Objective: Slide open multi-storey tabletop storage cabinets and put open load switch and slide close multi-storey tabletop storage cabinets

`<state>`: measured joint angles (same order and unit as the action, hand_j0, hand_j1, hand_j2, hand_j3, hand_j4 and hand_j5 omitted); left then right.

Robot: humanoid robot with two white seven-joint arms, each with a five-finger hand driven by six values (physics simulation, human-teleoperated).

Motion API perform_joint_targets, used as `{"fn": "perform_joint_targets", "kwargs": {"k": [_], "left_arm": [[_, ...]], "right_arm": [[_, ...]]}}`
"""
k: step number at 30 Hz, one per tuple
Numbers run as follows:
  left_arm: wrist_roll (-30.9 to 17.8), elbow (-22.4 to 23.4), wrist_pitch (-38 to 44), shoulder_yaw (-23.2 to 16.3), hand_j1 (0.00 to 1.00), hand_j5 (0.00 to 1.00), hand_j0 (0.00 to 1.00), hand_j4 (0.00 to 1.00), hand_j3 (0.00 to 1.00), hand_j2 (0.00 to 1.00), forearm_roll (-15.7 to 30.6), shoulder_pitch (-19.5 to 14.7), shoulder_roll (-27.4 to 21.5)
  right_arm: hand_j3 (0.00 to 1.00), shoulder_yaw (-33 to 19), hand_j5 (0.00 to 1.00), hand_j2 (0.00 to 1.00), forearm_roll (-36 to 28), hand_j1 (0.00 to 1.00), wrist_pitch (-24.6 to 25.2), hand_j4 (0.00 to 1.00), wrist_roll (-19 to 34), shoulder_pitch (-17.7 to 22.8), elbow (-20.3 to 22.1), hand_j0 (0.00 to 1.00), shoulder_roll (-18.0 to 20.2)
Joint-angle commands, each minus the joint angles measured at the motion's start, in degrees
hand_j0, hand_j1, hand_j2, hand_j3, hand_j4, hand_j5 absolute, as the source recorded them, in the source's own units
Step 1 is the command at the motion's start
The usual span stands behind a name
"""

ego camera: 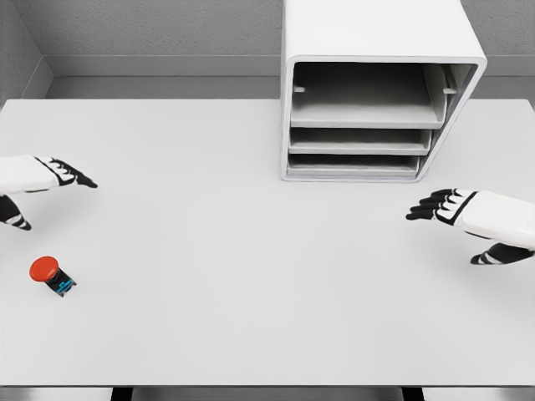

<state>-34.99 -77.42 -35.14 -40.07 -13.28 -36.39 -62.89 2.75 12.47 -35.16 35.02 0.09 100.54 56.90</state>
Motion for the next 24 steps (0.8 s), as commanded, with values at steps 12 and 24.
{"fn": "perform_joint_targets", "kwargs": {"k": [12, 24], "left_arm": [[-0.01, -7.48, 0.14, -4.67, 1.0, 1.0, 1.0, 1.0, 1.0, 1.0, 1.24, 0.7, -10.85], [-0.01, -18.73, 0.14, -12.49, 1.0, 1.0, 1.0, 1.0, 1.0, 1.0, 2.64, 0.88, -15.07]], "right_arm": [[1.0, 5.25, 1.0, 1.0, -0.52, 1.0, 0.16, 1.0, -0.02, -11.16, -0.25, 1.0, -2.32], [1.0, 17.99, 1.0, 1.0, -0.08, 1.0, 5.71, 1.0, -0.02, -24.78, -1.66, 1.0, -6.89]]}}
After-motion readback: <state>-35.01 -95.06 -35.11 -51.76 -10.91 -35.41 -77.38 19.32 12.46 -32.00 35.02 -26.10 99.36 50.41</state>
